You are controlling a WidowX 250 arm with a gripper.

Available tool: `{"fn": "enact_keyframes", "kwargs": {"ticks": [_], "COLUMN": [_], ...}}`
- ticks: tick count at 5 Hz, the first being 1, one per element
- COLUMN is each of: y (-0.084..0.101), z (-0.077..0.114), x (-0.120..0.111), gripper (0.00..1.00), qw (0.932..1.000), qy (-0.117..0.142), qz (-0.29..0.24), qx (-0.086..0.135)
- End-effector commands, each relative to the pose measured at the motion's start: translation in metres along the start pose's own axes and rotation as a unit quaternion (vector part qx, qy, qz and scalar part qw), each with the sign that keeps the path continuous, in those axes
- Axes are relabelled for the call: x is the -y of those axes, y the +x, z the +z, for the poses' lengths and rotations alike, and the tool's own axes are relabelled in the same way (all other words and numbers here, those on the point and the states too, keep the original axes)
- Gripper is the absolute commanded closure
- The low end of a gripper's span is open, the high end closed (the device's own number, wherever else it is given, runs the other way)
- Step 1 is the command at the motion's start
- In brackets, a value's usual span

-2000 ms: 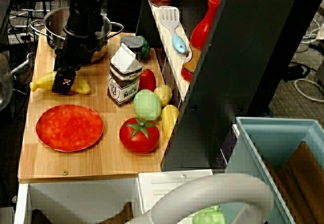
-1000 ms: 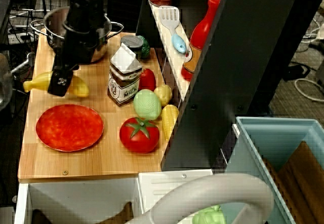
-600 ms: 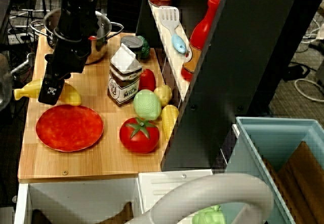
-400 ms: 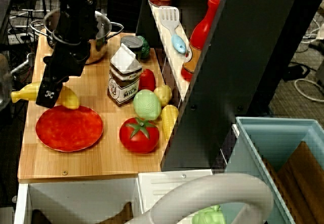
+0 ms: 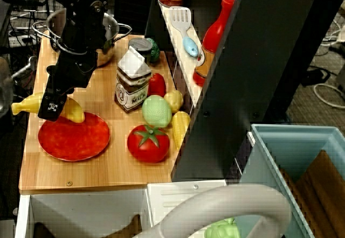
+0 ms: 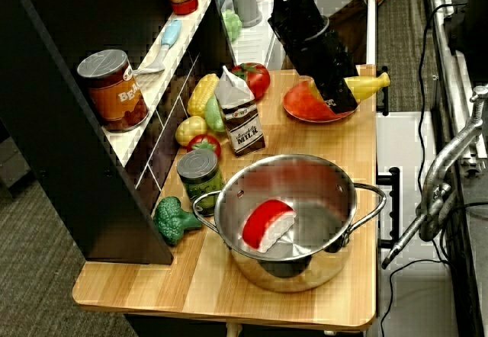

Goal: Put banana on plate

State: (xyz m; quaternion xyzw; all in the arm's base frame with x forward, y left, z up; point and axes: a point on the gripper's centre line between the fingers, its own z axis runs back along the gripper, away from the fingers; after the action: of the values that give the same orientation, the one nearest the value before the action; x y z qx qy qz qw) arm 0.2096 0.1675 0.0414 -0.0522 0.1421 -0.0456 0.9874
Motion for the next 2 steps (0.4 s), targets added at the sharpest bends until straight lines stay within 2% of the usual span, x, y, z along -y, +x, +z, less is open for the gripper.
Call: {"fn": "enact_keyframes", "kwargs": {"ticks": [1, 2], "y": [0.0158, 0.0236], "z": [-0.0018, -0.0105], "x": [0.0141, 0.0212], "gripper": [1.00, 1.00], "qw": [0.9997, 0.9996], "qy": [0.022, 0.026], "qz": [0.007, 0.010], "qx": [0.010, 0.005]}}
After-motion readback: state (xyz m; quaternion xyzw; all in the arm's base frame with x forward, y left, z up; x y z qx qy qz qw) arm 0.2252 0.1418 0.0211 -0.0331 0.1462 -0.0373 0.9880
